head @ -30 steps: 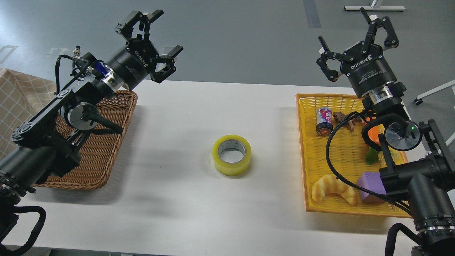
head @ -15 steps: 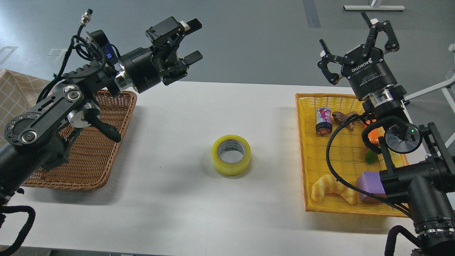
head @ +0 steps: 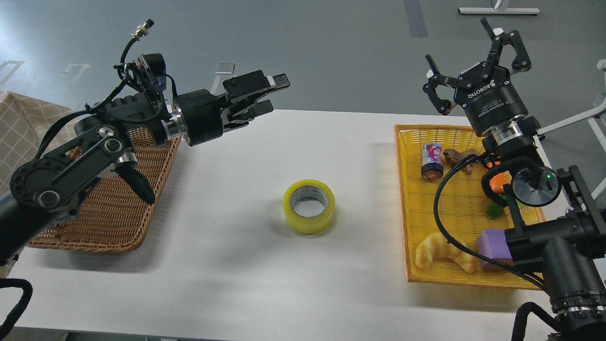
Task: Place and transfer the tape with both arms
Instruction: 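Reach the left gripper toward the tape roll on the table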
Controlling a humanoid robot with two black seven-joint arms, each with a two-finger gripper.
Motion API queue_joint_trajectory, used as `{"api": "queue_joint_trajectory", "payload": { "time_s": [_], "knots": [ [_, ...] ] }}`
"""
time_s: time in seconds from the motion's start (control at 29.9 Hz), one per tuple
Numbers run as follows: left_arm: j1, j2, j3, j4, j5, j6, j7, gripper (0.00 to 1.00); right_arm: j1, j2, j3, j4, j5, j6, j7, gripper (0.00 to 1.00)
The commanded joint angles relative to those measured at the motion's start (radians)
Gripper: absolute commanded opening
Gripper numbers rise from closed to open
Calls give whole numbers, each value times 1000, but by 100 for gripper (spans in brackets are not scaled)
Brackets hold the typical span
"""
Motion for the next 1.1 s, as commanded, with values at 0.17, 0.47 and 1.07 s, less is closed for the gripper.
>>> {"api": "queue_joint_trajectory", "payload": {
  "time_s": [0.17,0.47,1.07],
  "knots": [
    [-7,6,3,-1,-15,0,47,98,-5,0,0,-2,0,0,0,100],
    [-27,12,43,-12,10,0,179,98,-8,-2,0,-3,0,0,0,100],
    [-123,20,222,-52,408,0,175,98,-24,-2,0,3,0,0,0,100]
  ]
}}
